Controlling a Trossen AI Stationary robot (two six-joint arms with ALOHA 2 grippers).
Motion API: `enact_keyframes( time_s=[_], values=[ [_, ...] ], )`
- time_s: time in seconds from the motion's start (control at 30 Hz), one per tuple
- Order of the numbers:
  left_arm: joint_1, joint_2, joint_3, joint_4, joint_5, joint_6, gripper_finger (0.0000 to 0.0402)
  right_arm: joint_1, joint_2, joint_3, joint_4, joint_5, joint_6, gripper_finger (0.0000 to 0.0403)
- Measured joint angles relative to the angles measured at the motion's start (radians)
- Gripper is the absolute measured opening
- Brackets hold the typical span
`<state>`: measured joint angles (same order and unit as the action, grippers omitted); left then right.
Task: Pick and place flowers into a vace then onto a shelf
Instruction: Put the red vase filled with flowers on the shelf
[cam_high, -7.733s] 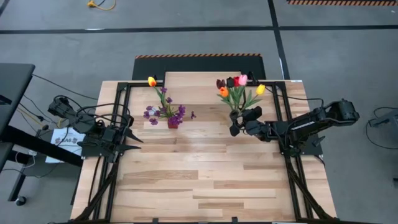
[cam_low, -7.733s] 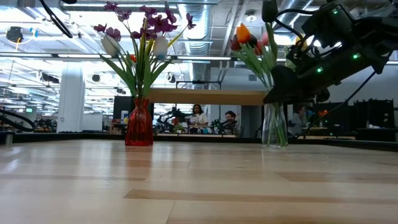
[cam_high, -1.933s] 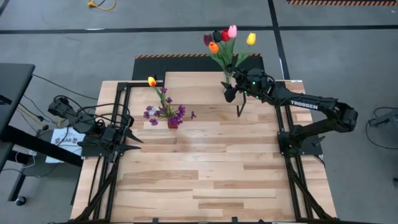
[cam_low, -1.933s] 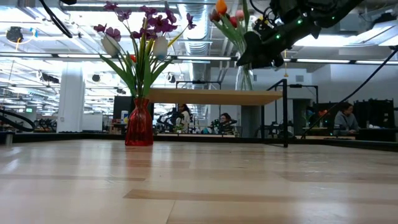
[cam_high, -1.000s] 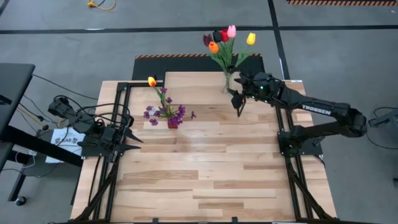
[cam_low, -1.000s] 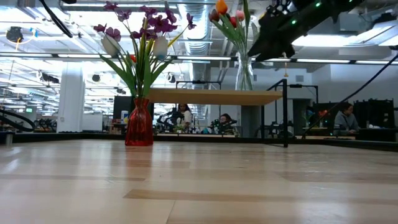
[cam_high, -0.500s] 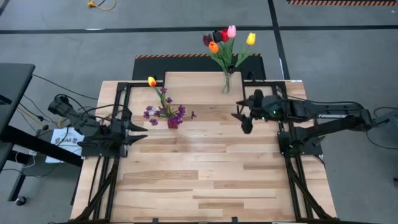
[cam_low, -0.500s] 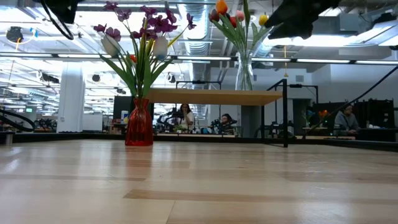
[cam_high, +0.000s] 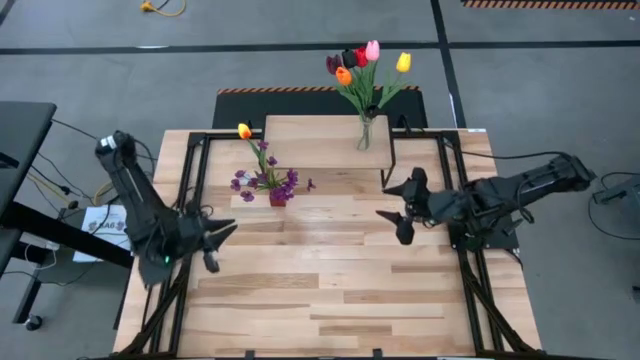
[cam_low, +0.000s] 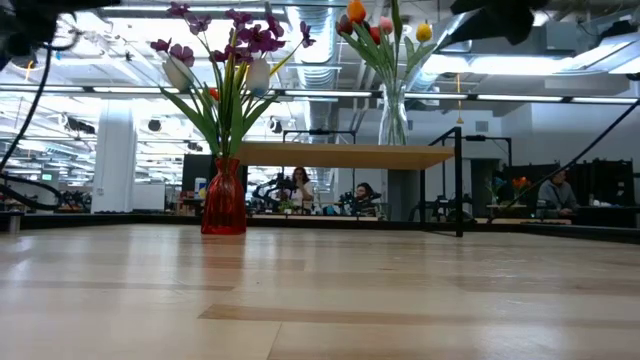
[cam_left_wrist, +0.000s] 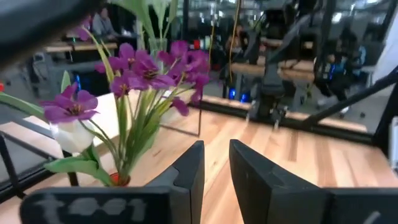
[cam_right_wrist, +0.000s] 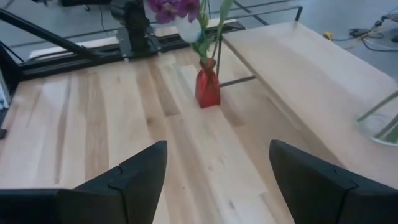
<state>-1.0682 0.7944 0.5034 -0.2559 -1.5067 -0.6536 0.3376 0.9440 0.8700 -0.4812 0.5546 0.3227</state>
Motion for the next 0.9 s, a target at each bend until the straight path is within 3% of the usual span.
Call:
enact_keyframes(
  time_s=[0.13,0.23,0.63,0.9],
  values=[
    [-0.09,0.108,0.0,0.001,-0.061,-0.12,0.0063,0.101,0.0,-0.035,0.006,0.059,0.053,0.0276],
    [-0.083,0.187,0.0,0.005,-0.061,-0.198,0.0063,0.174,0.009,-0.06,0.013,0.133,0.14,0.0276],
    [0.059,0.492,0.0,0.039,-0.066,-0.539,0.0063,0.404,0.027,-0.163,0.01,0.399,0.342,0.0276],
    [0.195,0.746,0.0,0.076,-0.064,-0.761,0.0063,0.47,0.027,-0.185,0.01,0.454,0.359,0.0276]
  ],
)
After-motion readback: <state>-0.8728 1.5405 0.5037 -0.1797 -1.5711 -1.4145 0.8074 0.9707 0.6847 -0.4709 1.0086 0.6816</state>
